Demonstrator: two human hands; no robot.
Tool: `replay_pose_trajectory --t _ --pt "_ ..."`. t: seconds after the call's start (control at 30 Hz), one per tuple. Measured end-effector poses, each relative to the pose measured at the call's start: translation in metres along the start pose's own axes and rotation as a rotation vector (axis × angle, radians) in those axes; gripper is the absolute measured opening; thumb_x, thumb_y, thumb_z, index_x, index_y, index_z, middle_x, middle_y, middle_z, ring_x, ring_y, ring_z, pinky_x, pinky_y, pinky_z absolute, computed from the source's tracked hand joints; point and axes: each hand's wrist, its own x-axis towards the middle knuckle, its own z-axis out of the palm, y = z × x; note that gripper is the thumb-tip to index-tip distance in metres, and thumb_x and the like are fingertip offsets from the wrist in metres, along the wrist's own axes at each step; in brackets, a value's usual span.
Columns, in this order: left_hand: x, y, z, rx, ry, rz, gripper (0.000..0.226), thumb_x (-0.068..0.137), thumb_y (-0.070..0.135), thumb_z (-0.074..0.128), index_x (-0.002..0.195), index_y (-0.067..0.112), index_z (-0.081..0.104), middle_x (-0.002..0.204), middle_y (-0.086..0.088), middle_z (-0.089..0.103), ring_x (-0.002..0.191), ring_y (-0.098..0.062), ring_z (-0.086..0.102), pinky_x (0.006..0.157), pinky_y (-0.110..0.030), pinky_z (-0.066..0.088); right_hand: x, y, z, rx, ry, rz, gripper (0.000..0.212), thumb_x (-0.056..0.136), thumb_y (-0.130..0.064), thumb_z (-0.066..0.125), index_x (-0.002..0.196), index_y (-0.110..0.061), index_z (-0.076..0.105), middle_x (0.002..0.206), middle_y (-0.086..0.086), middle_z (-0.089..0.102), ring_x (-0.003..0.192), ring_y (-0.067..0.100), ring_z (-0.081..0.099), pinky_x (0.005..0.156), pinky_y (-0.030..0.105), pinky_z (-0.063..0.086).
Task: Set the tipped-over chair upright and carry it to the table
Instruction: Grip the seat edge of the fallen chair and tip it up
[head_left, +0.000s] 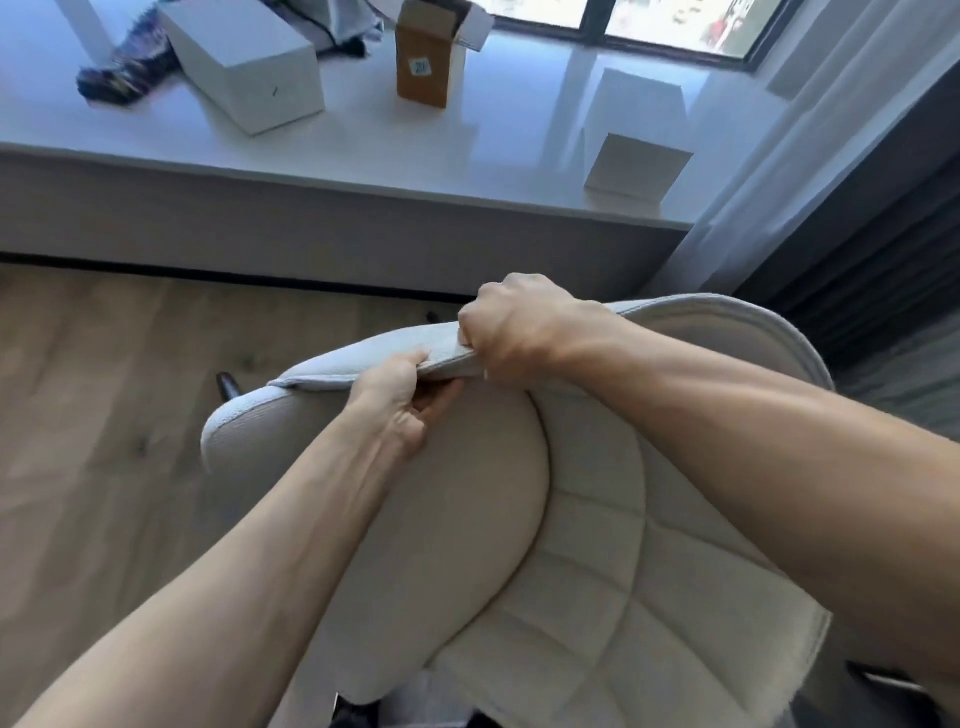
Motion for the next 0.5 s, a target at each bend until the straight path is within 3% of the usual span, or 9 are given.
replay_pose_trajectory --t 0.17,0.27,0.33,0.4,0.47,0.5 --pt "0.029 0.053 0.003 -0.072 -0.032 -0.002 0.010 0.096 0.007 0.049 0.095 0.004 0.059 0.083 -0.014 0.066 0.072 -0.023 0.066 0.040 -0.032 0.058 0.062 -0.001 -0.028 0.048 -0.035 0.041 0.007 0.083 -0.019 0.056 0.085 -0.022 0.051 0.070 -0.004 0.039 0.076 0.024 0.047 0.066 0.031 0.036" --pt "0.047 0.083 0.001 -0.070 0.004 -0.001 0.012 0.096 0.006 0.046 0.092 0.004 0.058 0.074 -0.013 0.067 0.065 -0.022 0.067 0.041 -0.033 0.058 0.092 -0.005 -0.037 0.067 -0.001 0.039 0.020 0.085 -0.020 0.056 0.104 -0.022 0.059 0.098 0.001 0.058 0.095 0.027 0.057 0.073 0.035 0.037" --pt "0.056 0.100 0.001 -0.016 -0.019 0.015 0.021 0.096 0.004 0.044 0.079 0.006 0.057 0.053 -0.008 0.067 0.047 -0.017 0.067 0.038 -0.028 0.055 0.105 -0.010 -0.030 0.038 0.142 0.019 0.035 0.085 -0.022 0.055 0.119 -0.020 0.056 0.123 0.005 0.057 0.120 0.027 0.050 0.092 0.040 0.037" --pt "0.065 0.112 0.001 0.034 -0.051 0.029 0.033 0.095 0.002 0.041 0.065 0.009 0.052 0.035 0.000 0.058 0.031 -0.010 0.058 0.033 -0.016 0.046 0.101 -0.020 -0.020 0.131 0.394 -0.020 0.047 0.081 -0.020 0.058 0.128 -0.014 0.055 0.135 0.010 0.053 0.133 0.028 0.041 0.109 0.044 0.028" --pt "0.073 0.124 -0.002 0.059 -0.092 0.021 0.032 0.096 0.003 0.040 0.069 0.006 0.056 0.041 -0.003 0.062 0.033 -0.009 0.060 0.031 -0.015 0.044 0.087 -0.026 -0.006 0.272 0.606 -0.058 0.050 0.077 -0.018 0.062 0.127 -0.009 0.058 0.136 0.013 0.054 0.133 0.030 0.041 0.111 0.045 0.028" --pt "0.081 0.130 -0.004 0.039 -0.089 0.017 0.027 0.097 0.004 0.040 0.078 0.003 0.059 0.055 -0.008 0.068 0.043 -0.013 0.066 0.034 -0.018 0.048 0.077 -0.027 0.005 0.311 0.637 -0.055 0.051 0.076 -0.018 0.063 0.126 -0.008 0.058 0.135 0.013 0.055 0.131 0.030 0.044 0.109 0.044 0.032"
